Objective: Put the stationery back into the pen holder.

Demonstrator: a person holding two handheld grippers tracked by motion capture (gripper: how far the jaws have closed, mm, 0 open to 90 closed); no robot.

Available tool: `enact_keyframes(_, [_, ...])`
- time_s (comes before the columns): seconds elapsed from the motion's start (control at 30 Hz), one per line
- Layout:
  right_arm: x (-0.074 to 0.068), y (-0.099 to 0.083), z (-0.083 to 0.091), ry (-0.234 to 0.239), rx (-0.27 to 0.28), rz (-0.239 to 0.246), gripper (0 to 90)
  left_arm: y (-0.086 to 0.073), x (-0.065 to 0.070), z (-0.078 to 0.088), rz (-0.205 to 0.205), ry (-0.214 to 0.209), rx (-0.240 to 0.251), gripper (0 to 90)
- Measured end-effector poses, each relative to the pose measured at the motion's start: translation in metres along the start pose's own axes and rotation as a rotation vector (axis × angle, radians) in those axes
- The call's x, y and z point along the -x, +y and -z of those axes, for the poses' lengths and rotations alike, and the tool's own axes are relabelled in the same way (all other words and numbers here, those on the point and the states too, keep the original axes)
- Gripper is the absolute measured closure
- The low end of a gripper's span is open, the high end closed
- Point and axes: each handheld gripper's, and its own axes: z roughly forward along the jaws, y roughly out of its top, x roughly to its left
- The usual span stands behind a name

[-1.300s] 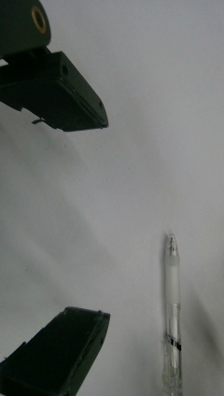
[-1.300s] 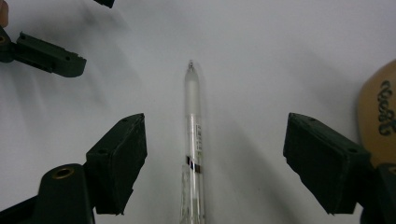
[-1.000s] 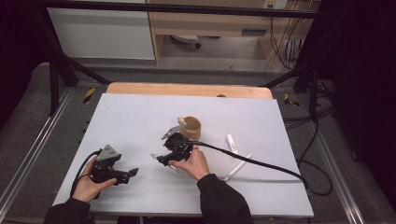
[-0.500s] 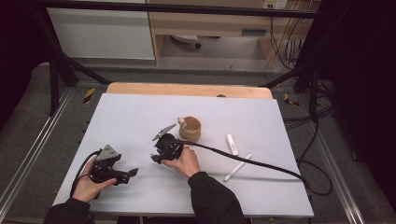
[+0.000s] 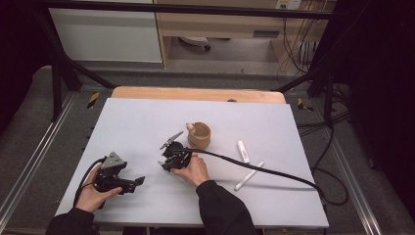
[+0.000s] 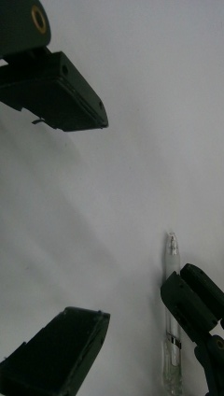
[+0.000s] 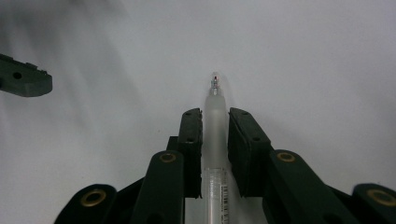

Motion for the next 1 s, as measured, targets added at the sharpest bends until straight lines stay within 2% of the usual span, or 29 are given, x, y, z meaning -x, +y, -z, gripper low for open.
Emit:
enact_keyframes(0.67, [-0.0021, -0.0006, 0.0009, -0.010, -0.002, -0.020, 80.7, 0.0000, 0.0002, 0.0001, 0.000, -0.002, -0.001, 6.6])
enact_keyframes(1.0, [-0.0035, 0.0017, 0.0093, -0.007, 0.001, -0.011, 81.0, 0.0003, 0.0003, 0.0005, 0.000, -0.003, -0.002, 6.6])
